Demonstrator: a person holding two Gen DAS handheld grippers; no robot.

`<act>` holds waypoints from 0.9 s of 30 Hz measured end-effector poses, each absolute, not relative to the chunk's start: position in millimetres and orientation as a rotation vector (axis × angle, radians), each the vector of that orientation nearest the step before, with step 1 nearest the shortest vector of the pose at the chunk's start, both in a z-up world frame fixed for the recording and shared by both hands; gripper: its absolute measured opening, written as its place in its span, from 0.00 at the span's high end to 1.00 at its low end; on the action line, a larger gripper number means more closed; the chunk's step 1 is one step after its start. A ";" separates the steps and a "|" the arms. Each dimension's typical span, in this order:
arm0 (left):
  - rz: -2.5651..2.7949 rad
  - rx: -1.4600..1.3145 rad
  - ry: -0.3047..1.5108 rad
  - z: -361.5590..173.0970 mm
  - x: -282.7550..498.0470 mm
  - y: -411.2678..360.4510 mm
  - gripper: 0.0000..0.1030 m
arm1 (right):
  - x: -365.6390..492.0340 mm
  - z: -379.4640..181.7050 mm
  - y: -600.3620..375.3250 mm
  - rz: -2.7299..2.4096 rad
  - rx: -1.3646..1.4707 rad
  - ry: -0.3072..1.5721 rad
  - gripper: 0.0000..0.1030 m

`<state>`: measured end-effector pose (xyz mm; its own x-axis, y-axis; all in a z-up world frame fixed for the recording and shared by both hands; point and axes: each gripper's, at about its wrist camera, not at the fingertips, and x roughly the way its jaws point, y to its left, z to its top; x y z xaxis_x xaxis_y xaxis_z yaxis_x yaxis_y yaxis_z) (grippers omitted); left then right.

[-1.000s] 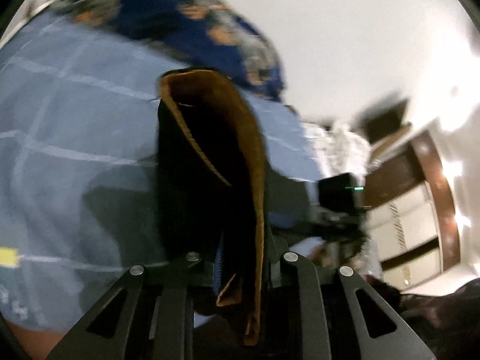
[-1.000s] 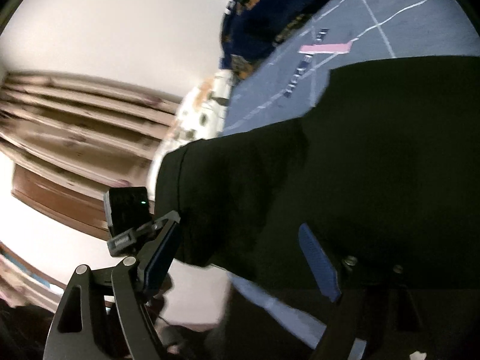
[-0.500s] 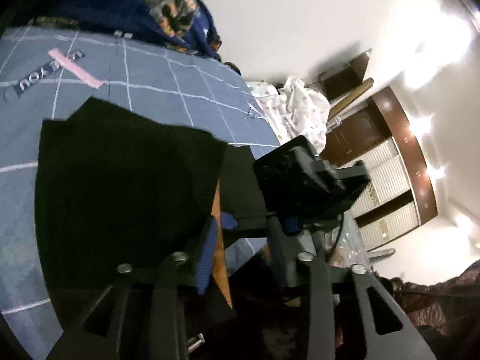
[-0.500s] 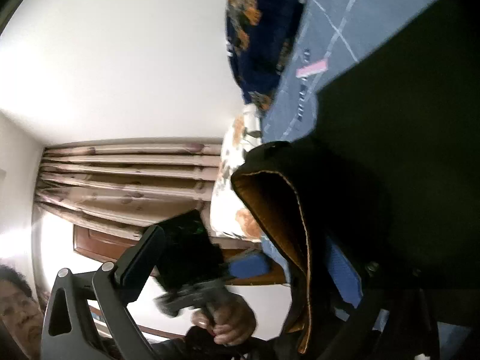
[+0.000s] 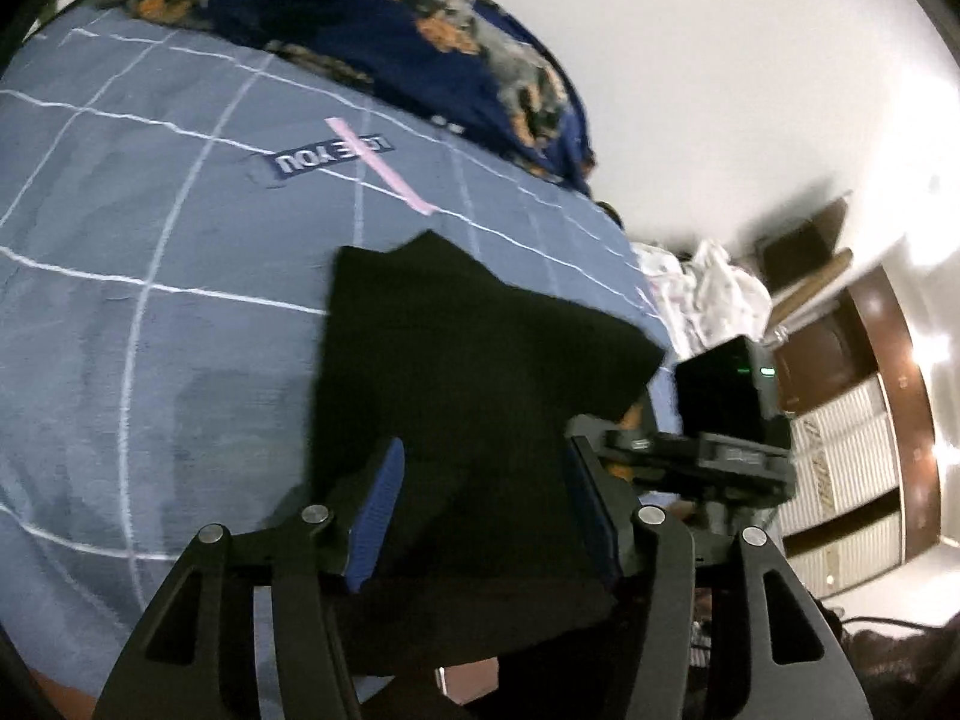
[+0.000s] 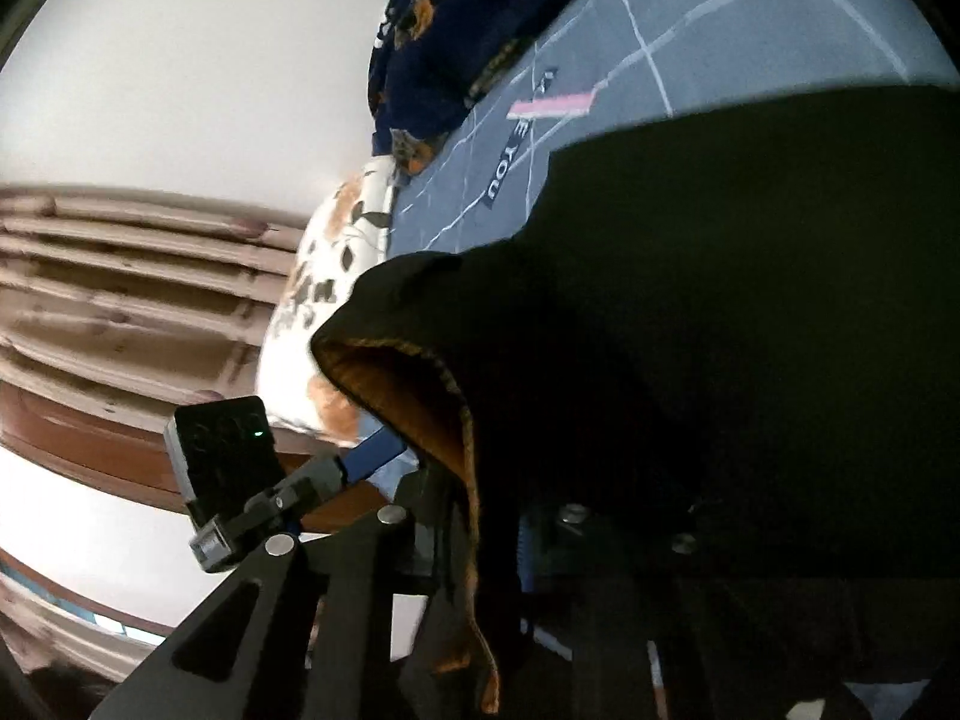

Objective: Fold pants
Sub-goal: 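Fold the waistband over the pants with the right gripper while the left gripper holds the pants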

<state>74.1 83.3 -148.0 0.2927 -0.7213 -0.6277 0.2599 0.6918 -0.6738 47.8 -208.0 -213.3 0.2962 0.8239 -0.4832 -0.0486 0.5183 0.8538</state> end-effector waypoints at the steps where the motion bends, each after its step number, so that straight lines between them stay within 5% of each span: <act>1: -0.676 -0.497 1.088 -148.3 74.7 84.8 0.46 | 47.3 -204.9 -216.2 0.685 0.869 1.100 0.86; 9: -0.737 -0.447 1.120 -138.8 69.9 53.6 0.42 | 37.8 -148.6 -361.4 0.508 0.881 0.894 0.87; 20: -0.846 -0.344 1.213 -148.0 85.1 -48.7 0.42 | 7.8 -235.3 -475.5 0.315 1.114 0.902 0.87; 27: -0.871 -0.294 1.242 -162.3 100.9 -91.0 0.40 | 6.6 -234.4 -484.9 0.340 1.091 0.878 0.87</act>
